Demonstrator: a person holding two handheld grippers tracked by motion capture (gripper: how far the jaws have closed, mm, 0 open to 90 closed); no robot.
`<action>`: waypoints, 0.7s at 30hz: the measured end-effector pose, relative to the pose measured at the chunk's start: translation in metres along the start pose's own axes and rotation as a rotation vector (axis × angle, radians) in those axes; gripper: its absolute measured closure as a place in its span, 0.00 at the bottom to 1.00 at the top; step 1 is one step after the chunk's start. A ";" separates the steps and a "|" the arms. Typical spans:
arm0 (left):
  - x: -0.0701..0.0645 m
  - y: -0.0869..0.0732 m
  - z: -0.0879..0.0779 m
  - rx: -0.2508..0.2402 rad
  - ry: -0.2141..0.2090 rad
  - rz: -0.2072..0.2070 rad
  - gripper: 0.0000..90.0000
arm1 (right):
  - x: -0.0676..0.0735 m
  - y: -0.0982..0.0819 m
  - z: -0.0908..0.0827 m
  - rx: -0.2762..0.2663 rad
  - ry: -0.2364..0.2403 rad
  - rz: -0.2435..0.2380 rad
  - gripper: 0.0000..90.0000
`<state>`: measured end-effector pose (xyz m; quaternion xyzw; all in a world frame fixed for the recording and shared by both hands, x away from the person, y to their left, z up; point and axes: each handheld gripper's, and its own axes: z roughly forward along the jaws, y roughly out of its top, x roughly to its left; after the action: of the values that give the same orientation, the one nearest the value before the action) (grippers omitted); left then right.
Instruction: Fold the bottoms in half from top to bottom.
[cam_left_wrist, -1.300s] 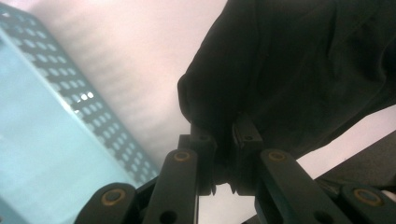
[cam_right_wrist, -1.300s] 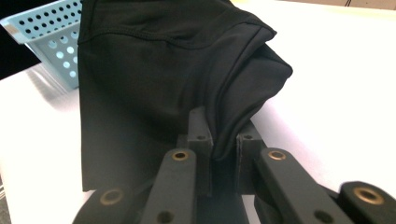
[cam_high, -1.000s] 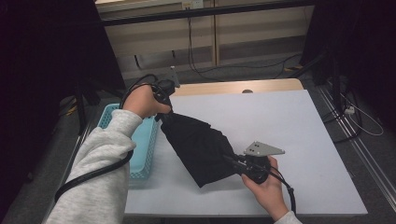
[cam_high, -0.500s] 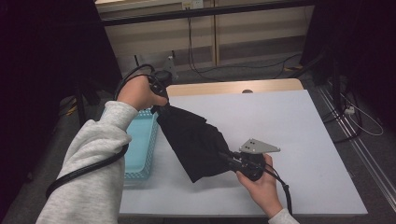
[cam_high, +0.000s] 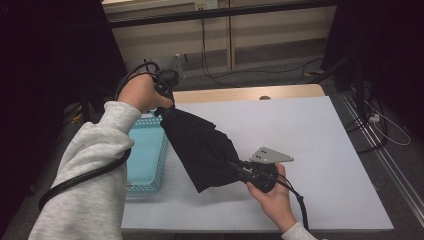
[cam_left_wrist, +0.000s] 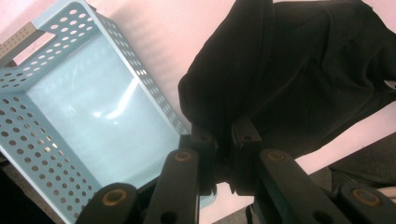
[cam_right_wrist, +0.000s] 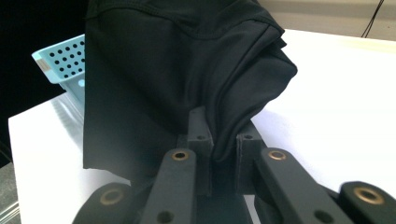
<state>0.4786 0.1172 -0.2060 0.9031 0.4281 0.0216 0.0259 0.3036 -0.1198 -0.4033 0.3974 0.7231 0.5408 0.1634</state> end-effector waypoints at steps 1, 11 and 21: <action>0.001 0.000 -0.001 0.006 0.002 0.001 0.92 | 0.001 0.001 0.000 -0.002 -0.002 -0.002 0.91; 0.003 -0.003 -0.011 0.007 0.020 0.003 0.92 | 0.005 0.005 0.006 -0.010 0.012 -0.008 0.91; 0.009 -0.006 -0.026 -0.013 0.026 -0.012 0.92 | 0.010 0.012 0.011 -0.028 0.026 -0.023 0.91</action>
<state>0.4783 0.1290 -0.1800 0.9000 0.4336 0.0361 0.0265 0.3099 -0.1039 -0.3941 0.3794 0.7220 0.5543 0.1657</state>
